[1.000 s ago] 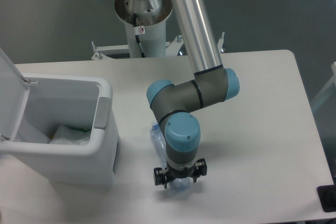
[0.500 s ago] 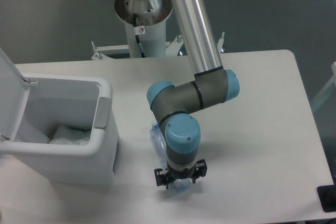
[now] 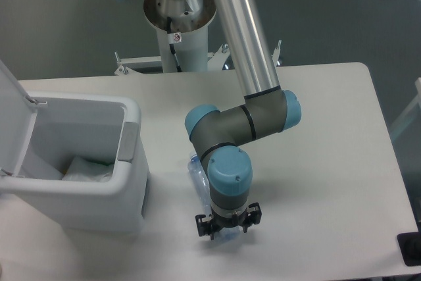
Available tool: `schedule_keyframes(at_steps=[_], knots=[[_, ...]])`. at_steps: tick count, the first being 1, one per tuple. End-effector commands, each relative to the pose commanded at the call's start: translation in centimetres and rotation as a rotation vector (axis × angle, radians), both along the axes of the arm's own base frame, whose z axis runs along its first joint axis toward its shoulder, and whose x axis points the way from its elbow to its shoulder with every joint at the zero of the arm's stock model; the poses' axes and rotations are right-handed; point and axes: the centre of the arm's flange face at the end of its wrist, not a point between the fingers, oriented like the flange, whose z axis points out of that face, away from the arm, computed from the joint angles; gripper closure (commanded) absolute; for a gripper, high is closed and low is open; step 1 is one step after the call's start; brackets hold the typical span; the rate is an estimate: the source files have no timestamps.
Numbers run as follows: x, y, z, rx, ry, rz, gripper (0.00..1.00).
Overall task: Place the trash in the trash can
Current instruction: 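Lower the gripper onto the bottle's middle and close on it, then lift the bottle and carry it over the trash bin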
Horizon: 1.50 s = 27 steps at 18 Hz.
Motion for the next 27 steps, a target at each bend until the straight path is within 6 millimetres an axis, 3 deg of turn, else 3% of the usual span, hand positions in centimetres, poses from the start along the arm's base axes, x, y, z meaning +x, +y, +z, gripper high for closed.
schedule_keyframes(at_steps=[8,16,21,23,27], knots=[[0.0,0.0,0.2,0.002,0.002,-0.002,0.23],[0.2,0.0,0.1,-0.003,0.000,-0.006,0.34],[0.2,0.0,0.5,0.002,0.006,-0.009,0.34],[0.2,-0.1,1.3,0.010,0.012,-0.009,0.34],[0.1,-0.4,6.9,0.069,0.071,-0.008,0.34]])
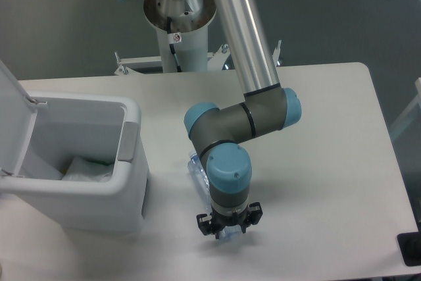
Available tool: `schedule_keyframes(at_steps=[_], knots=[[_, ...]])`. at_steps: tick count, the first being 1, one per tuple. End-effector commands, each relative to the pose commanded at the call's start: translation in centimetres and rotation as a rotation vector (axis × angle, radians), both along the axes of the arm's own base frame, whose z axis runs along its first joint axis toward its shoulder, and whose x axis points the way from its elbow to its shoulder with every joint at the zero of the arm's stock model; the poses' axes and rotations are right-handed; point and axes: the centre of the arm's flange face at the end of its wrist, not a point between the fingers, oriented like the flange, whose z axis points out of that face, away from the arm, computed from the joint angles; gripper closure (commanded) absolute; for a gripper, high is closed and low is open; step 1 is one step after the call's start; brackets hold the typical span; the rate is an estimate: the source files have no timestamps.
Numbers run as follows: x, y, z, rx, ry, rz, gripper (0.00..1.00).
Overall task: Place the trash in the trash can
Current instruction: 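Lift the bottle and carry it over the trash bin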
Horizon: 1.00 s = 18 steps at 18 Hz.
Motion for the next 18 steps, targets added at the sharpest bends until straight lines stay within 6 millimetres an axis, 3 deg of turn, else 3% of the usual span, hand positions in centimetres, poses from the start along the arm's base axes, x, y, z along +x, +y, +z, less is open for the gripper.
schedule_keyframes(at_steps=[2,6,9,12,15,18], knots=[[-0.8,-1.1,4.5,0.048,0.048,0.019,0.34],[-3.2,-4.0,16.7,0.190,0.186,0.085,0.34],[-3.4,-5.5,23.0,0.318,0.267,0.090,0.34],[-2.3,-6.0,28.4,0.443,0.294,0.061,0.34],[0.4,-6.0,32.9,0.580,0.257,-0.003,0.34],[2.3,-6.5,36.1,0.626,0.288,-0.028,0.34]])
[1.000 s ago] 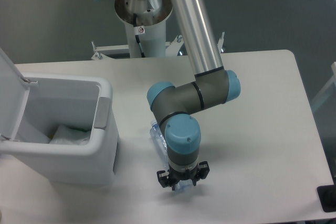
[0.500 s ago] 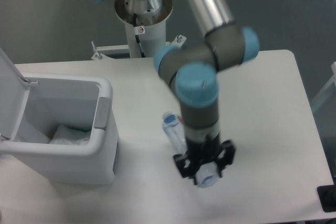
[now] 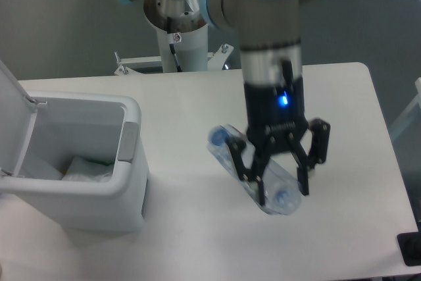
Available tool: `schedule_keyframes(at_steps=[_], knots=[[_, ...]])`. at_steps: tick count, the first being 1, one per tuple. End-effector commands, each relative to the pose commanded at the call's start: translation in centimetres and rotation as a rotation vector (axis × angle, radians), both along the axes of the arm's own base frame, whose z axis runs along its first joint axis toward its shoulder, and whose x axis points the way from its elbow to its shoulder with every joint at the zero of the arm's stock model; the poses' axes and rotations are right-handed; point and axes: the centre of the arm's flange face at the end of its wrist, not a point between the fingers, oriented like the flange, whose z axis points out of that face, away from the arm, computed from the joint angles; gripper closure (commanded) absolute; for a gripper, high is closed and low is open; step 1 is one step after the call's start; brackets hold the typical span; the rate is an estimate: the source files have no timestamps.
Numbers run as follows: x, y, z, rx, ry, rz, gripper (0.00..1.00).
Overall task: Place the trash in the trash can
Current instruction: 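Lift the bottle and carry it over the trash bin, then release the bottle into the bin by opening the gripper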
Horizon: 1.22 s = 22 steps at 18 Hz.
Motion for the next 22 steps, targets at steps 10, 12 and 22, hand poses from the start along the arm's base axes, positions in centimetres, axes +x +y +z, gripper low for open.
schedule_keyframes(at_steps=[10,12,22], knots=[[10.9,5.5,2.3,0.074,0.016,-0.223,0.32],[12.4,6.5,1.4,0.061,0.005,-0.250,0.32],[18.0,9.5,-2.7,0.007,-0.052,-0.346,0.32]])
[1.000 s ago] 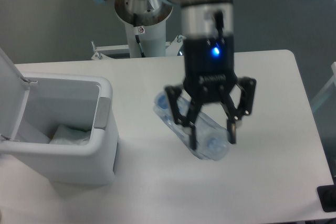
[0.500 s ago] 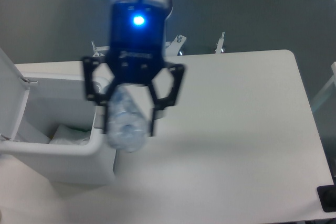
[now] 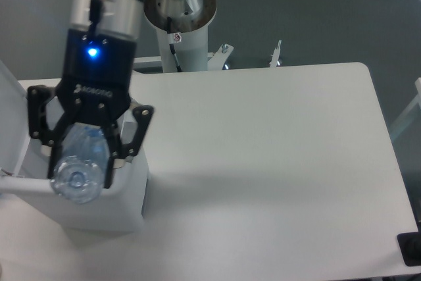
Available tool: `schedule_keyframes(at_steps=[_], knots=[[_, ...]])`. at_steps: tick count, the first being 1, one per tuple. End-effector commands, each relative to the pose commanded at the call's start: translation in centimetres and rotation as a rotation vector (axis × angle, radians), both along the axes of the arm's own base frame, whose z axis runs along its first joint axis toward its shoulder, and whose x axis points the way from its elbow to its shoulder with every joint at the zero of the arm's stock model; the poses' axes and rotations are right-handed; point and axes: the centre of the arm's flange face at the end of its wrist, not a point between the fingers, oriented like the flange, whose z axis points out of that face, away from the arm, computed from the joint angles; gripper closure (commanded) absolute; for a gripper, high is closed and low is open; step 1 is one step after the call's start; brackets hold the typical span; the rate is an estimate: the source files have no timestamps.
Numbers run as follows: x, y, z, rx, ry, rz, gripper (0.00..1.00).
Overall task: Place the trash in the trash can
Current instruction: 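Release the bottle into the bin by opening the gripper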
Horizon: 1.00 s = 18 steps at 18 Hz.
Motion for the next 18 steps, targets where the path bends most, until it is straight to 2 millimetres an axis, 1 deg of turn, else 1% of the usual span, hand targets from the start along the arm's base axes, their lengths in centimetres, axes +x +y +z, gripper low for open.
schedule_keyframes(at_steps=[3,4,6,7,8,9,10,12,13,14,15,16,17,18], knots=[[0.4,0.3,-1.5,-0.023,-0.015,-0.008,0.30],[0.9,0.4,-1.8,-0.028,-0.019,-0.015,0.28],[1.4,0.4,-2.7,-0.044,-0.028,-0.020,0.27],[1.6,0.0,-2.3,-0.039,-0.024,-0.020,0.24],[1.7,-0.1,-2.1,-0.037,-0.023,-0.020,0.18],[1.9,-0.5,-1.6,-0.030,-0.019,-0.020,0.07],[2.1,-0.9,-1.0,-0.024,-0.013,-0.020,0.00],[1.6,-1.4,-0.6,-0.020,-0.007,-0.012,0.00],[0.5,-2.0,-0.1,-0.021,0.006,0.015,0.00],[-1.7,-3.3,0.3,-0.027,0.026,0.070,0.00],[-4.2,-4.5,0.4,-0.044,0.053,0.138,0.00],[-6.2,-5.3,0.1,-0.072,0.086,0.197,0.00],[-7.9,-5.8,-0.7,-0.111,0.119,0.239,0.00],[-9.4,-5.8,-2.6,-0.173,0.160,0.262,0.00]])
